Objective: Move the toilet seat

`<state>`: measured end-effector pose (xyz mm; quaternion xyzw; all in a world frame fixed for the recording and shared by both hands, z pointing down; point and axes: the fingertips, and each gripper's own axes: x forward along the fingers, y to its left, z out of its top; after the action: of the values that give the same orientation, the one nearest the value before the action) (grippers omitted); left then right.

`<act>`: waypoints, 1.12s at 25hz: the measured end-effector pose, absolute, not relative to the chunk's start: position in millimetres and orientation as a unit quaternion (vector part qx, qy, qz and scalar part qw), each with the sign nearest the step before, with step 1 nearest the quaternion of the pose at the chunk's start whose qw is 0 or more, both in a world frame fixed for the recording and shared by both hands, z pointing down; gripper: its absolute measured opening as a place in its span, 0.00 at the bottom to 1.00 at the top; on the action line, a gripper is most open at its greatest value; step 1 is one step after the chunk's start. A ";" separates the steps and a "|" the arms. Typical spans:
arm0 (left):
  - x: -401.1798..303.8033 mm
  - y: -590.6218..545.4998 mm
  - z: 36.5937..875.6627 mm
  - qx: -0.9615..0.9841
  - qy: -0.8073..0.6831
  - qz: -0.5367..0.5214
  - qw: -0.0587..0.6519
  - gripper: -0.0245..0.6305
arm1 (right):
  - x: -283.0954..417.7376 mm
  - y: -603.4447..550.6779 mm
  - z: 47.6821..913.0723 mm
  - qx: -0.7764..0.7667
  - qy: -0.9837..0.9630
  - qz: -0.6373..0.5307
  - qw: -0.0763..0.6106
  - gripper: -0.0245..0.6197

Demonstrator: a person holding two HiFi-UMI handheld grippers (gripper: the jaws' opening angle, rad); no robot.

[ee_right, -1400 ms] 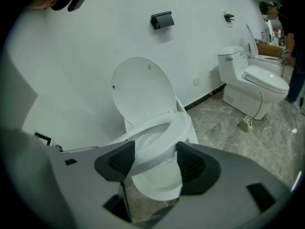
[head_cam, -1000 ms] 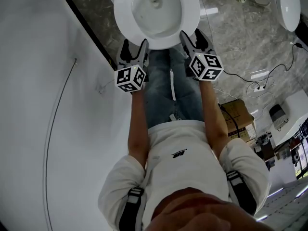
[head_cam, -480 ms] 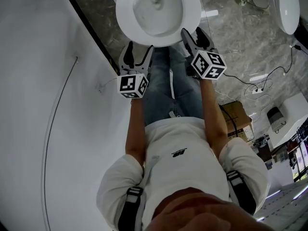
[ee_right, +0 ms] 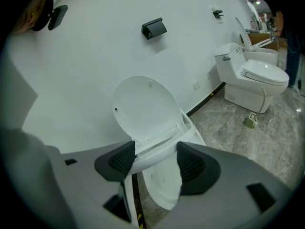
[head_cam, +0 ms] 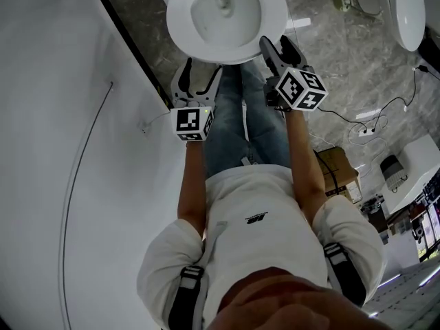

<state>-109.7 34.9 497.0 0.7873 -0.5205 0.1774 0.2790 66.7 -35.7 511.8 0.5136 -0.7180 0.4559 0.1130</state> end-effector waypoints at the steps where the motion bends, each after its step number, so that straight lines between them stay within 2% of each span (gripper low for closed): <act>1: -109.9 33.5 495.4 0.786 -0.523 0.177 0.277 0.56 | 66.8 -37.7 509.1 0.514 -0.718 0.457 0.110 0.48; 10: -111.1 11.1 484.5 0.786 -0.534 0.184 0.251 0.56 | 65.3 -54.4 496.1 0.513 -0.717 0.463 0.090 0.48; 21: -110.9 2.7 476.8 0.788 -0.532 0.180 0.253 0.52 | 64.5 -60.8 485.3 0.495 -0.745 0.433 0.107 0.48; 24: -112.2 -3.4 472.9 0.787 -0.535 0.173 0.252 0.52 | 60.6 -64.0 472.2 0.480 -0.784 0.373 0.127 0.44; 27: -114.9 -10.3 467.9 0.786 -0.540 0.165 0.252 0.52 | 56.9 -65.2 459.6 0.465 -0.809 0.329 0.146 0.31; 28: -115.7 -13.2 465.8 0.786 -0.541 0.162 0.251 0.52 | 55.9 -65.1 456.3 0.459 -0.816 0.316 0.152 0.29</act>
<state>-115.7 -13.2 465.8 0.7861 -0.5410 0.1622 0.2512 55.9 -65.1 456.3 0.4593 -0.8162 0.3157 0.1520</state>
